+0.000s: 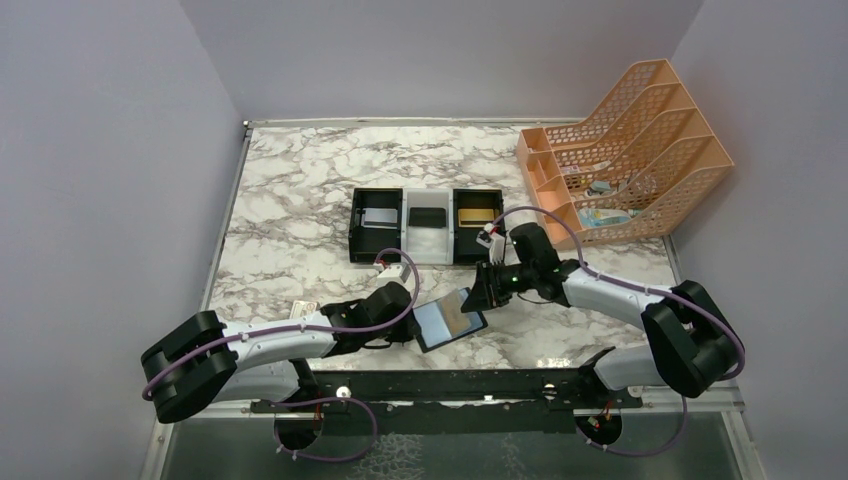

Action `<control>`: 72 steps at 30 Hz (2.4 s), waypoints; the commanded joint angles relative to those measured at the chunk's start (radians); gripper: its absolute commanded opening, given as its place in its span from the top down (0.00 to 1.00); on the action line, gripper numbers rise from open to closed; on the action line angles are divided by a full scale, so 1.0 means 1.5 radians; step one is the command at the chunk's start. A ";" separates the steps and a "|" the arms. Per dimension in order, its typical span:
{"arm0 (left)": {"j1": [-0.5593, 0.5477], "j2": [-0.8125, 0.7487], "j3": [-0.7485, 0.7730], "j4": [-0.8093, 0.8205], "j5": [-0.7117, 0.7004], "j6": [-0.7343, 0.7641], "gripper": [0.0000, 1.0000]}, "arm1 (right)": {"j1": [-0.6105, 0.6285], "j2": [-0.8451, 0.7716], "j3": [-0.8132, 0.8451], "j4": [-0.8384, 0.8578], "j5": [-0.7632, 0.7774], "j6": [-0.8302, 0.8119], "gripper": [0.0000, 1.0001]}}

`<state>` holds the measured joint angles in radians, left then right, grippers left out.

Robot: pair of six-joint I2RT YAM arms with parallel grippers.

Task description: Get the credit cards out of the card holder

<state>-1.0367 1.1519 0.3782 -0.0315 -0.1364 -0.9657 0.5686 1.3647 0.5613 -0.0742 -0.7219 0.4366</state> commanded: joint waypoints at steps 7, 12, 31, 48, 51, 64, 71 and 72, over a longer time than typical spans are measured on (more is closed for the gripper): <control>-0.005 -0.003 -0.001 -0.002 -0.029 0.009 0.87 | 0.010 -0.025 -0.031 0.133 -0.115 0.087 0.78; -0.005 -0.002 -0.009 0.010 -0.023 0.003 0.87 | 0.024 -0.028 -0.023 0.099 -0.045 0.084 0.77; -0.005 -0.002 -0.005 0.001 -0.021 0.014 0.87 | 0.024 0.066 0.011 -0.006 0.140 -0.004 0.70; -0.005 -0.015 0.007 -0.026 -0.032 0.025 0.87 | 0.023 0.001 0.026 -0.032 0.105 -0.015 0.67; -0.005 -0.012 0.007 -0.025 -0.028 0.024 0.87 | 0.024 0.033 0.017 -0.006 0.083 -0.014 0.67; -0.006 0.001 0.010 -0.024 -0.027 0.023 0.87 | 0.024 0.080 0.017 -0.018 0.128 -0.027 0.67; -0.005 0.008 0.011 -0.019 -0.026 0.023 0.87 | 0.024 0.062 -0.008 0.066 0.023 0.018 0.68; -0.005 0.009 0.010 -0.019 -0.026 0.021 0.87 | 0.024 0.051 -0.011 0.072 0.033 0.029 0.68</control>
<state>-1.0412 1.1477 0.3775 -0.0368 -0.1474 -0.9474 0.6010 1.4719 0.5705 -0.0486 -0.6125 0.4267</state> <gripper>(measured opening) 0.131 0.323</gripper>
